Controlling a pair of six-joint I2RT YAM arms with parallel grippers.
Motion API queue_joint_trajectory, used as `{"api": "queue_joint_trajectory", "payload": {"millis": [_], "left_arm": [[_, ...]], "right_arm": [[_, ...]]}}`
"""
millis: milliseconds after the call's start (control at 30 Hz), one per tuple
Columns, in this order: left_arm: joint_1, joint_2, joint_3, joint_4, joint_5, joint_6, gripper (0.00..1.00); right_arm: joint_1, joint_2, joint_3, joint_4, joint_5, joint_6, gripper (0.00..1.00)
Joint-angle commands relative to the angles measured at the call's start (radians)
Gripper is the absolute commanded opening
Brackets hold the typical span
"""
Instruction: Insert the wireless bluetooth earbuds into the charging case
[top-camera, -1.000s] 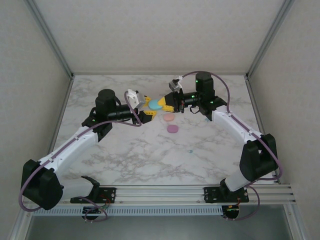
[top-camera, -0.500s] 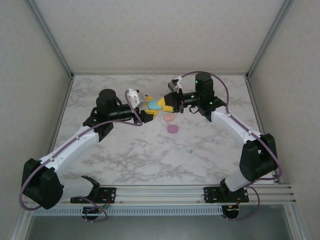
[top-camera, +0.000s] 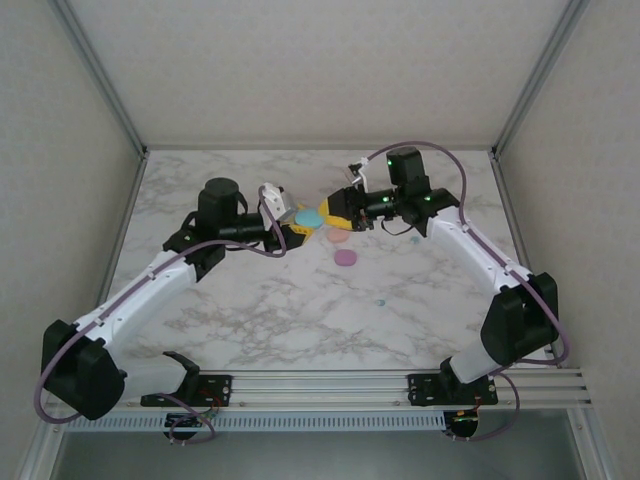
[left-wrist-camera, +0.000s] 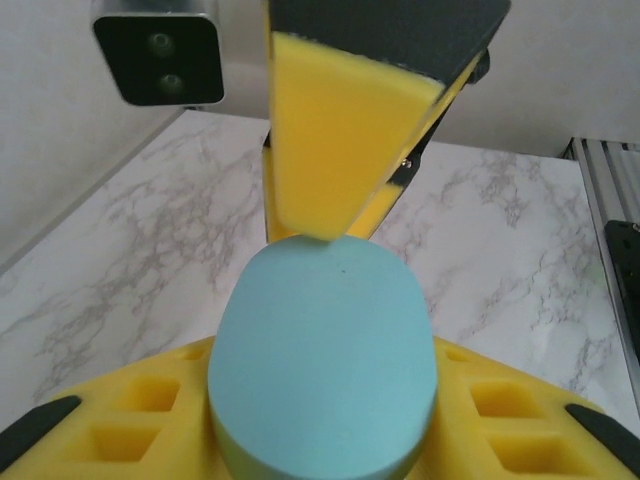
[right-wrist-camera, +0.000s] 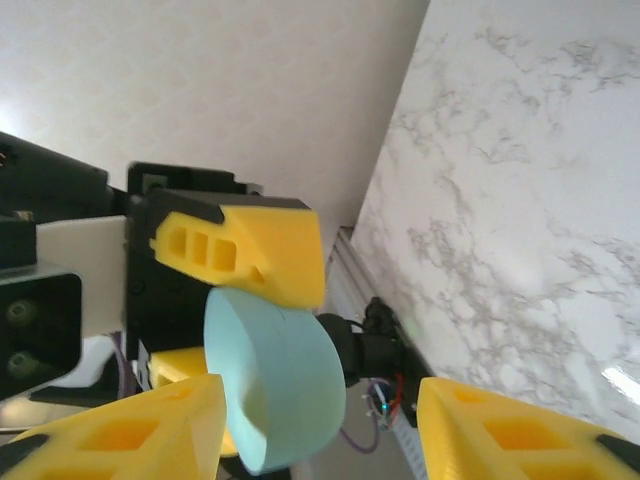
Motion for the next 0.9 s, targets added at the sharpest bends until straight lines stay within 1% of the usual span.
{"api": "queue_joint_trajectory", "payload": {"millis": [0, 133, 300, 367, 467, 533, 567, 633, 700, 767, 800, 833, 867], "left_arm": [[-0.009, -0.030, 0.049, -0.112, -0.012, 0.070, 0.31], [-0.009, -0.011, 0.076, -0.121, 0.000, 0.069, 0.32], [-0.015, 0.004, 0.087, -0.102, 0.011, 0.065, 0.33], [-0.017, 0.011, 0.092, -0.098, 0.012, 0.062, 0.33], [-0.019, 0.020, 0.099, -0.099, 0.025, 0.064, 0.33], [-0.019, 0.025, 0.103, -0.099, 0.033, 0.066, 0.34], [-0.019, 0.027, 0.105, -0.098, 0.034, 0.066, 0.35], [-0.018, 0.028, 0.106, -0.090, 0.034, 0.065, 0.38], [-0.014, 0.026, 0.099, -0.072, 0.037, 0.056, 0.44], [-0.002, 0.019, 0.072, 0.012, 0.049, 0.029, 0.49], [0.007, 0.014, 0.051, 0.063, 0.054, 0.000, 0.51], [0.017, 0.011, 0.030, 0.117, 0.066, -0.025, 0.52], [0.025, 0.007, 0.012, 0.159, 0.078, -0.046, 0.53]], "right_arm": [[0.003, -0.016, 0.023, -0.087, 0.007, -0.074, 0.54], [0.017, 0.001, 0.008, -0.003, -0.079, -0.024, 0.54], [0.035, 0.007, -0.013, 0.095, -0.108, 0.052, 0.53], [0.050, 0.017, -0.013, 0.109, -0.121, 0.057, 0.51], [0.057, 0.023, -0.024, 0.154, -0.129, 0.091, 0.45], [0.056, 0.024, -0.033, 0.187, -0.137, 0.112, 0.36], [0.056, 0.024, -0.032, 0.187, -0.137, 0.113, 0.33], [0.056, 0.026, -0.035, 0.190, -0.137, 0.119, 0.25], [0.053, 0.024, -0.044, 0.214, -0.134, 0.147, 0.20], [0.042, 0.016, -0.083, 0.340, -0.146, 0.253, 0.17], [0.035, 0.011, -0.110, 0.438, -0.155, 0.330, 0.16], [0.027, 0.008, -0.131, 0.522, -0.161, 0.394, 0.15], [0.023, 0.005, -0.140, 0.564, -0.161, 0.429, 0.15]]}}
